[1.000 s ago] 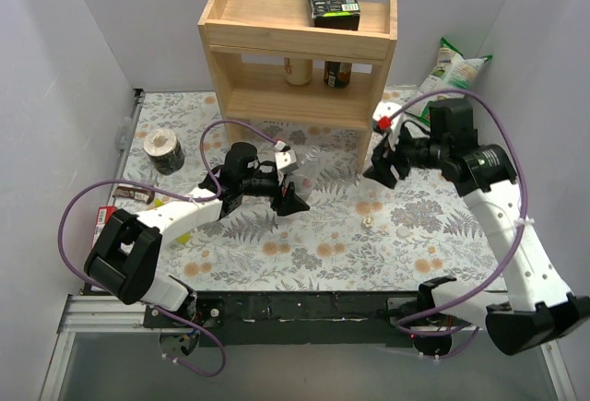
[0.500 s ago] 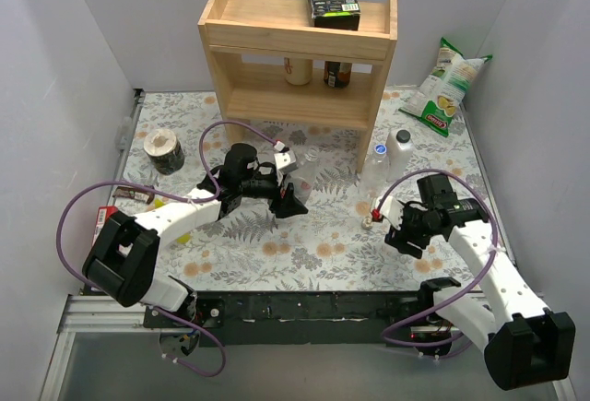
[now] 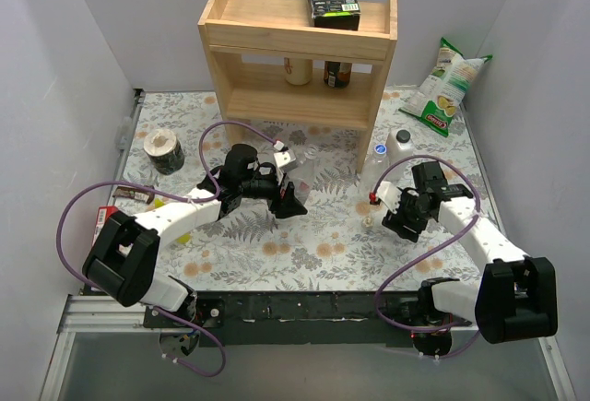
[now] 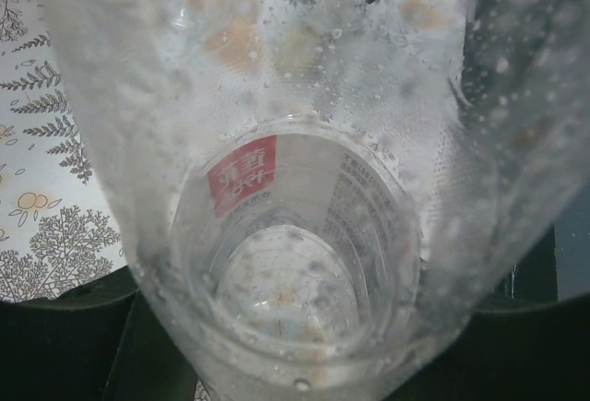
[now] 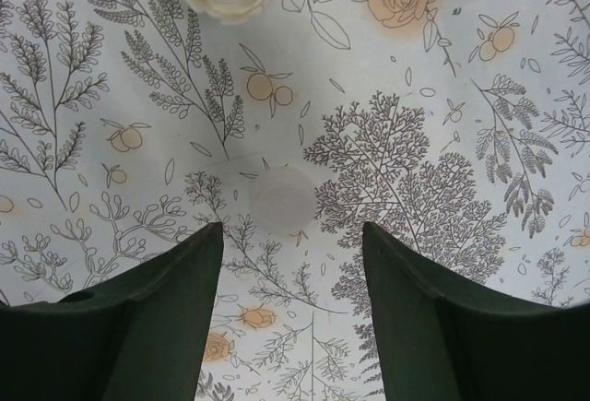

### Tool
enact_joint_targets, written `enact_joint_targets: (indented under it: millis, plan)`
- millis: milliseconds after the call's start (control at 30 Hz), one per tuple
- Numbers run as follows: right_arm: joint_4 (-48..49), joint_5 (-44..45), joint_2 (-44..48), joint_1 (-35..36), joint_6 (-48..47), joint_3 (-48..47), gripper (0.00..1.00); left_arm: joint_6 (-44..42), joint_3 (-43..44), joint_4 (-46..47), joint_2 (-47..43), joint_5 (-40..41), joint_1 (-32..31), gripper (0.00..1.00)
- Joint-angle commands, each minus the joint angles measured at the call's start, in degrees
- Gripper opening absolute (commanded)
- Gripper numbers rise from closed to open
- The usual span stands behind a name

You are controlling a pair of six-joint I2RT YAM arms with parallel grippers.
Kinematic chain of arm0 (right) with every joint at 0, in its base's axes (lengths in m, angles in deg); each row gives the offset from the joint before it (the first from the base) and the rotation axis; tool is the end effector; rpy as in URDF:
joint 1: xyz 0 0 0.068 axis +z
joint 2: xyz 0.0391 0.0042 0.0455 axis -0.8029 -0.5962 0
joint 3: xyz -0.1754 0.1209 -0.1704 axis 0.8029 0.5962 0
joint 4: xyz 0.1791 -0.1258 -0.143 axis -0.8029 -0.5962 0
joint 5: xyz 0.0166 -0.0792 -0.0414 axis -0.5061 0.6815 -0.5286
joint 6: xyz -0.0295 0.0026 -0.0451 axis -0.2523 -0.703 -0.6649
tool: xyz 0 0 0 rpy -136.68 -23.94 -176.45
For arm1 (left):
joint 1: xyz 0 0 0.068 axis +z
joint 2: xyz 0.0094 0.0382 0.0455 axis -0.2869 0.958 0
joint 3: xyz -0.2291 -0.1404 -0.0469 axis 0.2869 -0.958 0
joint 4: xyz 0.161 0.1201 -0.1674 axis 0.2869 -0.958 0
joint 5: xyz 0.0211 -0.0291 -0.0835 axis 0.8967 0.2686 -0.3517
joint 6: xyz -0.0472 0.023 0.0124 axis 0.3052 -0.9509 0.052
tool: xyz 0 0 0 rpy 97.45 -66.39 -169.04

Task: Screw on the bottle caps

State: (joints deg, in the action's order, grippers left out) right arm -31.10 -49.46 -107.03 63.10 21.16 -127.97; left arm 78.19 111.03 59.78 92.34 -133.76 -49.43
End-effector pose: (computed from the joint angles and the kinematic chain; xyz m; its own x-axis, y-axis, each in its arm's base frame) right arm 0.1975 0.0407 0.1957 -0.3045 -0.8853 -0.3516 -0.8949 0.3923 -0.2128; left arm 0.2377 -0.1838 0.2245 -0.8530 0.1157 -0.5090 0.5140 0.3559 -0.7805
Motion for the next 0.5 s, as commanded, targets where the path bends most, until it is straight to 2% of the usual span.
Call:
enact_joint_targets:
  millis: [0, 300, 467]
  plan:
    - [3.88, -0.05, -0.85, -0.20, -0.42, 0.52, 0.69, 0.18, 1.72, 0.06, -0.28, 0.53, -0.12, 0.00]
    - [5.28, -0.58, -2.87, -0.20, -2.62, 2.11, 0.68, -0.08, 2.08, -0.38, 0.69, 1.41, -0.12, 0.00]
    - [5.90, -0.57, -3.22, -0.20, -2.70, 2.64, 0.64, -0.08, 2.34, -0.38, 1.21, 1.59, -0.12, 0.00]
